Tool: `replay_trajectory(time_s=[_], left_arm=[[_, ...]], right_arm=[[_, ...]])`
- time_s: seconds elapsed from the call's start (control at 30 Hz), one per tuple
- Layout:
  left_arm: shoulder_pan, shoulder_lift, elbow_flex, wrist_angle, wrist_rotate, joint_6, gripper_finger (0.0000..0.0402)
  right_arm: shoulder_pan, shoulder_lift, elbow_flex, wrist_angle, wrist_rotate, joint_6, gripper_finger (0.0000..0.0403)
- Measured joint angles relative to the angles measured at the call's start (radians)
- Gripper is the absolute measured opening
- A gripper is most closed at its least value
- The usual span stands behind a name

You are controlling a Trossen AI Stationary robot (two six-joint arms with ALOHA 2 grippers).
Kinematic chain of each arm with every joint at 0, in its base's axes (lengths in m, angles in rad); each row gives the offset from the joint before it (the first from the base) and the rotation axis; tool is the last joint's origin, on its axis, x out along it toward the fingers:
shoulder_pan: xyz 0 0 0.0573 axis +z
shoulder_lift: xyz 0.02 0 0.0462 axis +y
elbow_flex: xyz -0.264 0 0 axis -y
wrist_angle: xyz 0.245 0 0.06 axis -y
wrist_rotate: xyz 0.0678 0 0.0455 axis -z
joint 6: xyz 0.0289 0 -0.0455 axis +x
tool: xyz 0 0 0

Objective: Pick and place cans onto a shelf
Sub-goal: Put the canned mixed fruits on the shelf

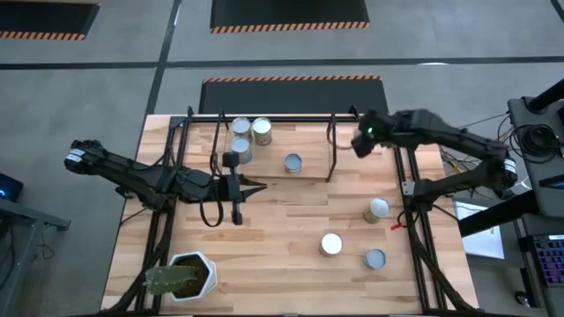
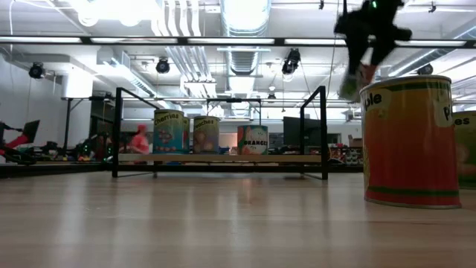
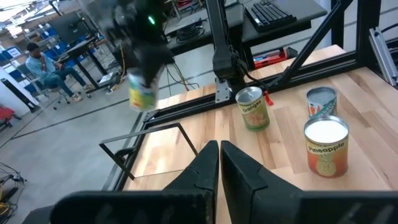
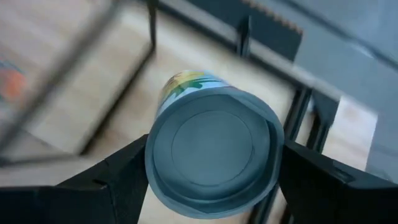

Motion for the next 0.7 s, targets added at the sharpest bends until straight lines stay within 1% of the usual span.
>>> replay_trajectory(time_s=[0.2,0.3,0.43,0.53,0.63,0.7], left_arm=[[0.0,0.0,0.0,0.0,0.0,0.0,0.0],[0.0,0.0,0.0,0.004,0.0,0.01,0.0],[0.0,0.0,0.0,0.026,0.0,0.026,0.0],[0.0,0.0,0.0,0.029,0.0,0.033,0.0],[0.0,0.0,0.0,0.029,0.0,0.033,0.0],[0.0,0.0,0.0,0.025,0.0,0.033,0.0]], right_arm=[[0.02,0.053,0.215,0.032,-0.006,-0.11,0.0288],[0.049,0.104,0.294,0.049,-0.065,-0.178,0.0288],[0.101,0.218,0.4,0.051,-0.142,-0.262,0.0288],[0.143,0.317,0.489,0.03,-0.205,-0.371,0.0288],[0.173,0.421,0.585,-0.03,-0.268,-0.456,0.0288],[0.186,0.493,0.644,-0.096,-0.275,-0.493,0.0288]])
